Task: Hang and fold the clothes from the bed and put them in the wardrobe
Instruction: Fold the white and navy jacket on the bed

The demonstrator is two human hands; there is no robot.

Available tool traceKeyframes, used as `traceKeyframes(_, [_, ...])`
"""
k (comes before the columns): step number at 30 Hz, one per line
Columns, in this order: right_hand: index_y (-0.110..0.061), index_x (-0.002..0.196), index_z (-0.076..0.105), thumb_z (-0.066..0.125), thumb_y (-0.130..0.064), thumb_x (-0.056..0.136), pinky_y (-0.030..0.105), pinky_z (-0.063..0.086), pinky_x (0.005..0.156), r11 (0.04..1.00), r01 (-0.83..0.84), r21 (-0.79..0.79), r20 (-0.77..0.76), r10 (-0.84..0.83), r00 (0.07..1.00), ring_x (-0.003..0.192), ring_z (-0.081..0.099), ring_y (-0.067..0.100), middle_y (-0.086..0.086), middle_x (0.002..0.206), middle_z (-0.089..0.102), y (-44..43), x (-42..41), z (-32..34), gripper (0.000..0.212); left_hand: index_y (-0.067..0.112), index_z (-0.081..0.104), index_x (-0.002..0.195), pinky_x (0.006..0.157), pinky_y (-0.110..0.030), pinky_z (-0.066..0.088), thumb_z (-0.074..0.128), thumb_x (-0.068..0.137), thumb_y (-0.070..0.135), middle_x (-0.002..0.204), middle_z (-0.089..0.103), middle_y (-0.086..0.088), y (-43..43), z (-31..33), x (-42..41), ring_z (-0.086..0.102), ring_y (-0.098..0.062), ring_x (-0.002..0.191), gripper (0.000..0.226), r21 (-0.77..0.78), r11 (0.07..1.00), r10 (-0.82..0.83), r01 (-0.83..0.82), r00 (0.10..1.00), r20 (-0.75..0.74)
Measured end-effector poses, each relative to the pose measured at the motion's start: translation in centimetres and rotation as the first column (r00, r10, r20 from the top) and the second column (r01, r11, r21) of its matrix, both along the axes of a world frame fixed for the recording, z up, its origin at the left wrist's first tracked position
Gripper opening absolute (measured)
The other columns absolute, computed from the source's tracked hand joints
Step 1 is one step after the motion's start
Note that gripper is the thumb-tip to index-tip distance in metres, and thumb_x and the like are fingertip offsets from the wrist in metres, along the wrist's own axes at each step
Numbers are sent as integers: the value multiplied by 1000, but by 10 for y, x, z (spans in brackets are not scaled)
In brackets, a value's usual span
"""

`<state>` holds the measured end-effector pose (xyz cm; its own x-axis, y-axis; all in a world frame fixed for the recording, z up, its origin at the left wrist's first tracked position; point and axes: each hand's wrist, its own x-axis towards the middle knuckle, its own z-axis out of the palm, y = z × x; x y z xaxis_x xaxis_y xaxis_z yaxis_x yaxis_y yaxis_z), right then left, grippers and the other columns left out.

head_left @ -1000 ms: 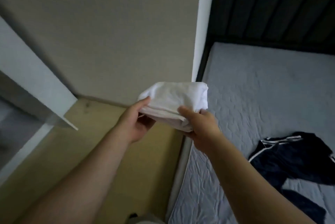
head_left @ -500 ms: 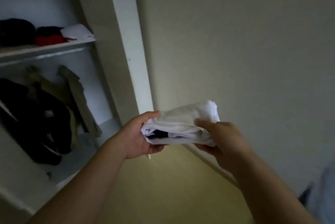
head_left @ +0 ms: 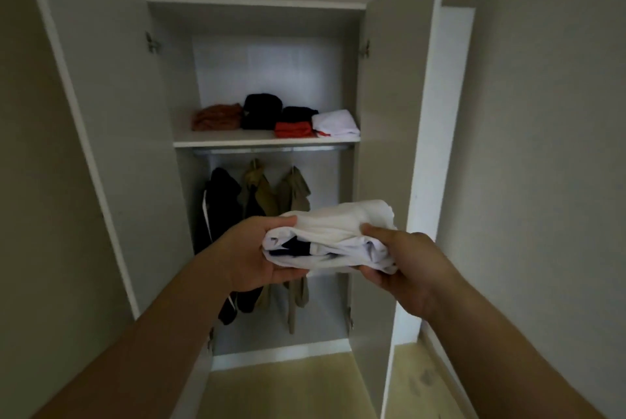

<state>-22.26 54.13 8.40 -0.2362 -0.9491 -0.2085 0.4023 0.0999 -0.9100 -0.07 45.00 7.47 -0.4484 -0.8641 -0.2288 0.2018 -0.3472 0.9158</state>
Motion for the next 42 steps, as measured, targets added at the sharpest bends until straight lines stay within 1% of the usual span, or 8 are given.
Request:
traceKeyframes(16, [-8, 101, 67, 72, -16, 92, 31, 57, 55, 924, -373, -80, -130, 362, 923, 85, 68, 24, 14, 100, 70, -331, 3, 79, 13, -1, 66, 113, 56, -40, 61, 53, 100, 13, 106, 71, -20, -256, 74, 14, 70, -33, 90, 23, -132, 837, 521, -531, 847, -104])
traceKeyframes(21, [-8, 109, 65, 73, -17, 92, 29, 57, 55, 916, -384, -120, -156, 365, 918, 88, 65, 20, 11, 108, 66, -451, 43, 98, 21, 0, 66, 119, 74, -46, 63, 64, 83, 14, 120, 69, -22, -371, 90, 54, 72, -33, 96, 38, -216, 834, 477, -507, 861, -178])
traceKeyframes(26, [-4, 82, 59, 58, -16, 102, 34, 49, 101, 892, -443, -89, -195, 420, 886, 81, 52, 16, 7, 85, 54, -579, 91, 114, 23, 5, 59, 134, 67, -40, 62, 64, 88, 10, 122, 70, -15, -500, 104, 99, 73, -28, 96, 47, -272, 846, 411, -458, 886, -215])
traceKeyframes(33, [-4, 79, 56, 61, -13, 100, 37, 47, 104, 919, -369, -143, -338, 305, 890, 73, 55, 17, 9, 75, 55, -732, 135, 146, 23, 4, 63, 127, 65, -37, 62, 58, 96, 8, 113, 74, -13, -662, 134, 138, 75, -28, 93, 31, -347, 839, 384, -419, 908, -168])
traceKeyframes(35, [-3, 96, 59, 68, -12, 95, 36, 61, 82, 933, -290, -214, -372, 196, 907, 87, 65, 23, 12, 93, 65, -769, 141, 144, 12, 5, 63, 127, 64, -36, 62, 56, 98, 8, 111, 75, -12, -700, 133, 141, 75, -26, 92, 30, -360, 840, 376, -406, 914, -154])
traceKeyframes(37, [-3, 131, 53, 70, -19, 93, 37, 57, 85, 939, -220, -264, -679, -19, 733, 108, 63, 28, 13, 125, 61, -800, 142, 131, 45, 6, 61, 132, 62, -32, 61, 57, 97, 5, 103, 75, -9, -734, 124, 139, 74, -24, 86, 35, -410, 814, 434, -412, 900, -43])
traceKeyframes(39, [-12, 154, 28, 63, -24, 96, 38, 49, 95, 951, -236, -200, -944, -123, 306, 119, 55, 33, 16, 141, 46, -824, 139, 110, 69, 7, 48, 145, 71, -30, 59, 63, 93, 1, 110, 70, -11, -763, 104, 138, 69, -24, 95, 55, -533, 770, 526, -351, 822, 218])
traceKeyframes(42, [-23, 154, 29, 47, -22, 102, 43, 51, 95, 959, -282, 32, -946, -62, -318, 119, 55, 34, 15, 147, 41, -847, 140, 73, 56, 21, 19, 160, 98, -23, 40, 67, 91, 3, 149, 47, -13, -794, 68, 135, 51, -28, 129, 86, -655, 749, 554, -100, 635, 538])
